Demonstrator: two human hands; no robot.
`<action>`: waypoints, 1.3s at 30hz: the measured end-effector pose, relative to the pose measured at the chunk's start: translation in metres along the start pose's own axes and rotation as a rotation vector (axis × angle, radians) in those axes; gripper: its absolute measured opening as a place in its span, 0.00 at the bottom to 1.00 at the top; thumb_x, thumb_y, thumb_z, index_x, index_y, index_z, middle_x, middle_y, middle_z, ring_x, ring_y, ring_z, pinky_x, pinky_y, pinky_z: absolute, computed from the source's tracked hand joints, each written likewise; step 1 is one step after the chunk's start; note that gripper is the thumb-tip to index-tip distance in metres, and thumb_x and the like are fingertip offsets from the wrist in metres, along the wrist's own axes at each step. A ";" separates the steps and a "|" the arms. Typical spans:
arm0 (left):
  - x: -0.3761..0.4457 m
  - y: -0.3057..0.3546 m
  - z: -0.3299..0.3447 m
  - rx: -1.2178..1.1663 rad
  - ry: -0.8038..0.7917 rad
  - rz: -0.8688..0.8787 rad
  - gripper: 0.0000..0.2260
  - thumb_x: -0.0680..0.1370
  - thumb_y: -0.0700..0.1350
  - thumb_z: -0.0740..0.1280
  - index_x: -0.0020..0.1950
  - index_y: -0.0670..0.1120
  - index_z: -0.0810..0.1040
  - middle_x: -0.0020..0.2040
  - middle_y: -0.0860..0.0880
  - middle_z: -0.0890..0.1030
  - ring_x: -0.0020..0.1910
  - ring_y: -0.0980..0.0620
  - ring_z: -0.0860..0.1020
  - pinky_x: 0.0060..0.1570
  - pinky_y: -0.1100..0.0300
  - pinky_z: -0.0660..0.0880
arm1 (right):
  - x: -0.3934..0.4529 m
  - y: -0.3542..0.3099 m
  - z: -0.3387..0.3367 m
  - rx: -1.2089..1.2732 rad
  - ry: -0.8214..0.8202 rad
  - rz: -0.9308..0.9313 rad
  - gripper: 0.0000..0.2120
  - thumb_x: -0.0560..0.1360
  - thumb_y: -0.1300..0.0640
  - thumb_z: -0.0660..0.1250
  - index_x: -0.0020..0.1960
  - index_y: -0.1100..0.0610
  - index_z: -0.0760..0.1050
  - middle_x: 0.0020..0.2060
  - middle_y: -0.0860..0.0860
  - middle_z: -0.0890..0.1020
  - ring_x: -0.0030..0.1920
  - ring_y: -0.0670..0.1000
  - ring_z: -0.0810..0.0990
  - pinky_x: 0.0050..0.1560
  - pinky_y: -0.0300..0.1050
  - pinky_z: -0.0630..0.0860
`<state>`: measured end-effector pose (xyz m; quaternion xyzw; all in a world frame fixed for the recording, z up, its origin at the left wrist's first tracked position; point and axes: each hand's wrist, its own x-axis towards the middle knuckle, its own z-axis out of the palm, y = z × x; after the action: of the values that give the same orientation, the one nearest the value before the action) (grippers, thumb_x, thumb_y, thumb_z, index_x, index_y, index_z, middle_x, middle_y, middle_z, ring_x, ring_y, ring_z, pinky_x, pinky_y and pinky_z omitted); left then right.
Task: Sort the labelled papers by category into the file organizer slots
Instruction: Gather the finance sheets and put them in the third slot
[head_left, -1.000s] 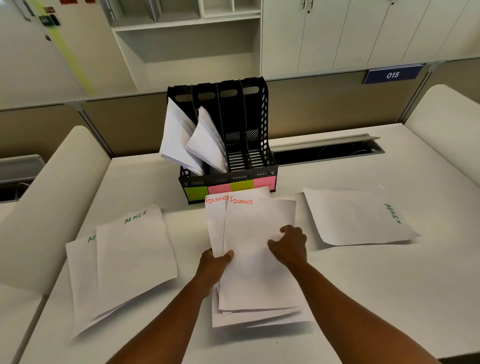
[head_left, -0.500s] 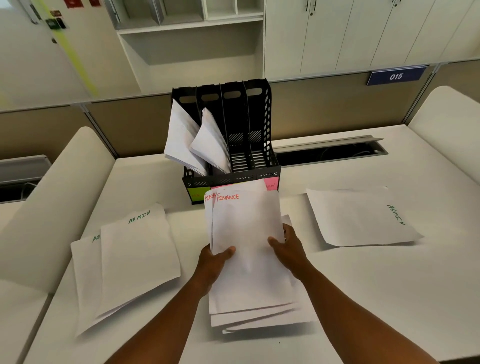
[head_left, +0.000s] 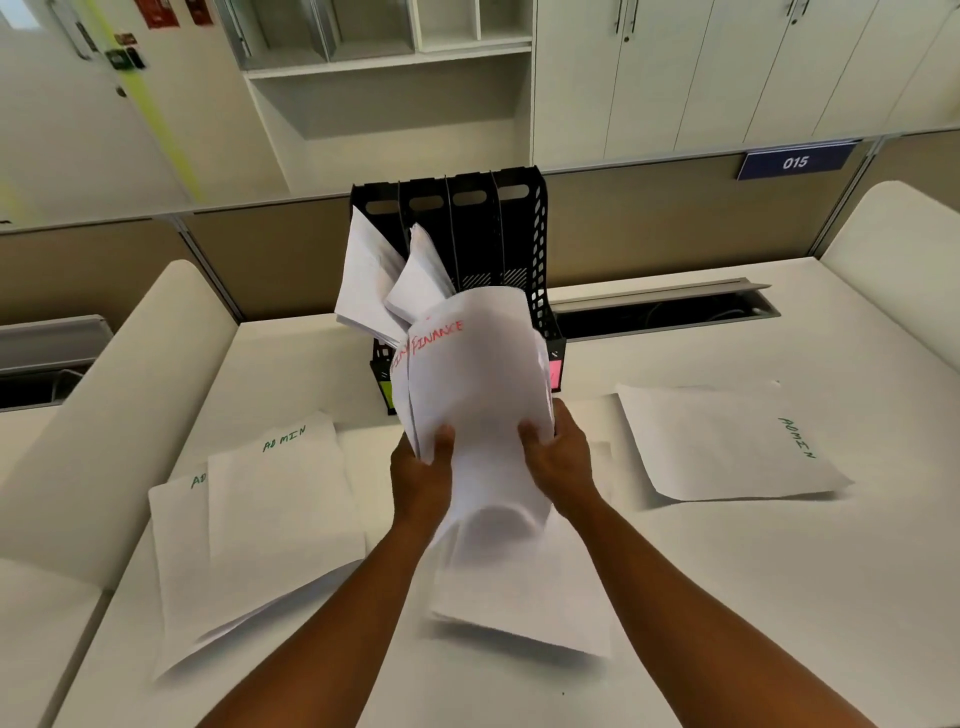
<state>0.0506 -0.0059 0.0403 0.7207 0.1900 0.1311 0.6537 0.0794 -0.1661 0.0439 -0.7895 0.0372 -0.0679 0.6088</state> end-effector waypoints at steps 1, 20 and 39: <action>0.000 0.006 0.004 -0.010 0.003 0.036 0.20 0.76 0.53 0.68 0.65 0.46 0.74 0.55 0.47 0.81 0.52 0.49 0.80 0.48 0.62 0.80 | 0.001 -0.005 0.003 -0.028 0.055 -0.067 0.13 0.76 0.56 0.67 0.60 0.56 0.73 0.44 0.43 0.77 0.39 0.42 0.76 0.34 0.23 0.72; -0.006 0.019 0.006 -0.183 0.055 0.092 0.14 0.68 0.61 0.71 0.52 0.64 0.73 0.50 0.58 0.79 0.50 0.50 0.81 0.41 0.64 0.80 | -0.005 0.002 -0.004 0.024 0.092 -0.082 0.18 0.76 0.49 0.67 0.64 0.53 0.73 0.46 0.42 0.77 0.38 0.37 0.75 0.32 0.18 0.69; 0.005 0.050 0.001 -0.349 0.255 0.194 0.25 0.70 0.72 0.60 0.50 0.53 0.79 0.47 0.48 0.83 0.47 0.50 0.84 0.44 0.53 0.82 | -0.011 -0.013 -0.009 0.057 0.108 -0.168 0.16 0.75 0.50 0.69 0.61 0.54 0.76 0.42 0.36 0.77 0.38 0.36 0.78 0.34 0.20 0.71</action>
<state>0.0610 -0.0086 0.0896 0.5891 0.1753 0.3141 0.7236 0.0672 -0.1696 0.0583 -0.7674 0.0016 -0.1622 0.6203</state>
